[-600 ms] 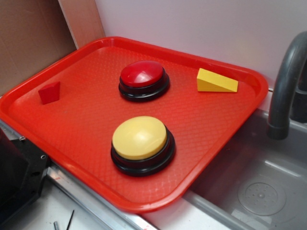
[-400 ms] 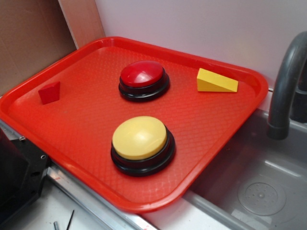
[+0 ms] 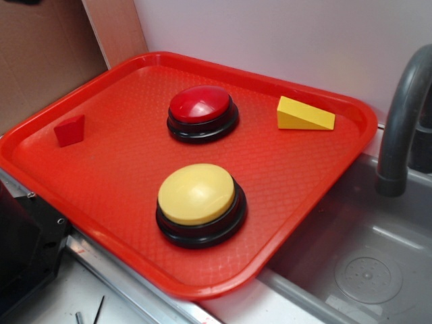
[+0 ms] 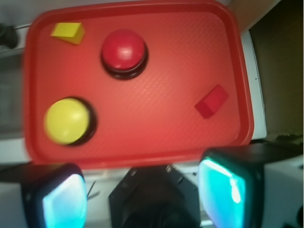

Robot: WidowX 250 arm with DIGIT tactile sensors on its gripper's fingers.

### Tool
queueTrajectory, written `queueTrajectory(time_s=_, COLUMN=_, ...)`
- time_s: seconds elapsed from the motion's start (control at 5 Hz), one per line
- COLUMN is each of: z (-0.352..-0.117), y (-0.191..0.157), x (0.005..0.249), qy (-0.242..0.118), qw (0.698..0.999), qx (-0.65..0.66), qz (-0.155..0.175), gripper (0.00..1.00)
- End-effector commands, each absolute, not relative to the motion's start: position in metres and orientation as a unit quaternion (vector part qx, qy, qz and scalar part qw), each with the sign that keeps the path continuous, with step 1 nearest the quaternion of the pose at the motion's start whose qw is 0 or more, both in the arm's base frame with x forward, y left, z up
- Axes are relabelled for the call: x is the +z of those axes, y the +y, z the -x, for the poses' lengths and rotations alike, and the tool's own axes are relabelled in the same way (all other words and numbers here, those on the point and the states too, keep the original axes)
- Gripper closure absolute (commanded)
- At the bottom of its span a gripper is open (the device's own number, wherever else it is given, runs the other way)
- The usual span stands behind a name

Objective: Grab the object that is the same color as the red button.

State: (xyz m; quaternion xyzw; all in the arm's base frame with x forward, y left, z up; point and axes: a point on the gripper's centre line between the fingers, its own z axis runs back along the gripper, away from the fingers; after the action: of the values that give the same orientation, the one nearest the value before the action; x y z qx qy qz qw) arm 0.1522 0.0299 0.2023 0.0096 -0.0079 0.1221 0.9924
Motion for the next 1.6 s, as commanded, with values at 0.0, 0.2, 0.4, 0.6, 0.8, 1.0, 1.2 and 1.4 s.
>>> queueTrajectory(time_s=0.0, z=-0.179, y=0.081, x=0.178, qy=-0.041, qw=0.954, qx=0.295, qz=-0.045, gripper=0.00)
queueTrajectory(time_s=0.2, z=-0.167, y=0.103, x=0.148, qy=-0.059, qw=0.915, qx=0.399, qz=-0.026, gripper=0.00)
queueTrajectory(time_s=0.4, z=-0.155, y=0.125, x=0.111, qy=-0.055, qw=0.901, qx=0.428, qz=-0.039, gripper=0.00)
queueTrajectory(time_s=0.6, z=-0.153, y=0.138, x=0.086, qy=-0.041, qw=0.894, qx=0.445, qz=-0.035, gripper=0.00)
queueTrajectory(time_s=0.8, z=-0.154, y=0.144, x=0.062, qy=-0.030, qw=0.886, qx=0.461, qz=-0.041, gripper=0.00)
queueTrajectory(time_s=1.0, z=-0.178, y=0.139, x=0.044, qy=-0.019, qw=0.882, qx=0.470, qz=-0.042, gripper=0.00)
queueTrajectory(time_s=1.2, z=-0.196, y=0.134, x=0.028, qy=-0.023, qw=0.878, qx=0.477, qz=-0.040, gripper=0.00)
queueTrajectory(time_s=1.4, z=-0.183, y=0.127, x=0.022, qy=-0.017, qw=0.880, qx=0.473, qz=-0.037, gripper=0.00)
